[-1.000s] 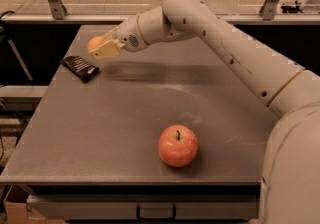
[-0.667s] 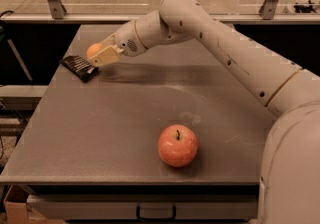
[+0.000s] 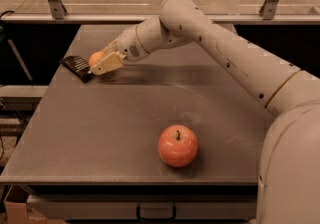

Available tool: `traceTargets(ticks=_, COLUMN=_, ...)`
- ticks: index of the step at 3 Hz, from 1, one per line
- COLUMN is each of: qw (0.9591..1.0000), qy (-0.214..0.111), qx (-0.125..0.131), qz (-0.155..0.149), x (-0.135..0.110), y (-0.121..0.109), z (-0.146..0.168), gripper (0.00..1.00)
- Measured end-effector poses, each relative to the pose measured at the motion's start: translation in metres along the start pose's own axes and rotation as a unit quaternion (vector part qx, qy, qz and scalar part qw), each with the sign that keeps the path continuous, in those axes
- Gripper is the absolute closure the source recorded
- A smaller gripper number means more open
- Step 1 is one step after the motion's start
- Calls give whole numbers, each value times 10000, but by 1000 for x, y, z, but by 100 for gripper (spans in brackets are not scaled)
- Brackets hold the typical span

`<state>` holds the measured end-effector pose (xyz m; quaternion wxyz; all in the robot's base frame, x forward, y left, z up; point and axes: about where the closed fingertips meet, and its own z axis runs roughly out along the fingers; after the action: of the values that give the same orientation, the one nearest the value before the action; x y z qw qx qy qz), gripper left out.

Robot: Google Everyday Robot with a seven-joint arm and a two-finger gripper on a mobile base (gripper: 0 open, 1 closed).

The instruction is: Move orange near rxbar chocolate

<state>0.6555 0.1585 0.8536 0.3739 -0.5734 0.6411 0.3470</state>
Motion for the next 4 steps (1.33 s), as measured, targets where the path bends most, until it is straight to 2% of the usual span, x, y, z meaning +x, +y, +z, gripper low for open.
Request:
traceTargets(ticks=1, qw=10000, qy=38, qx=-31, qz=-13, x=5, y=0, z=1, gripper=0)
traceTargets(ticks=2, qw=10000, qy=40, qx=-20, qz=-15, x=6, y=0, z=1, gripper=0)
traceTargets(ticks=3, qw=9996, qy=-9, qx=263, qz=-67, x=-1, y=-10, z=-15, gripper=0)
traceTargets(ticks=4, qw=9936, qy=-90, qx=1104, qz=-232, x=-19, y=-33, z=-76, gripper=0)
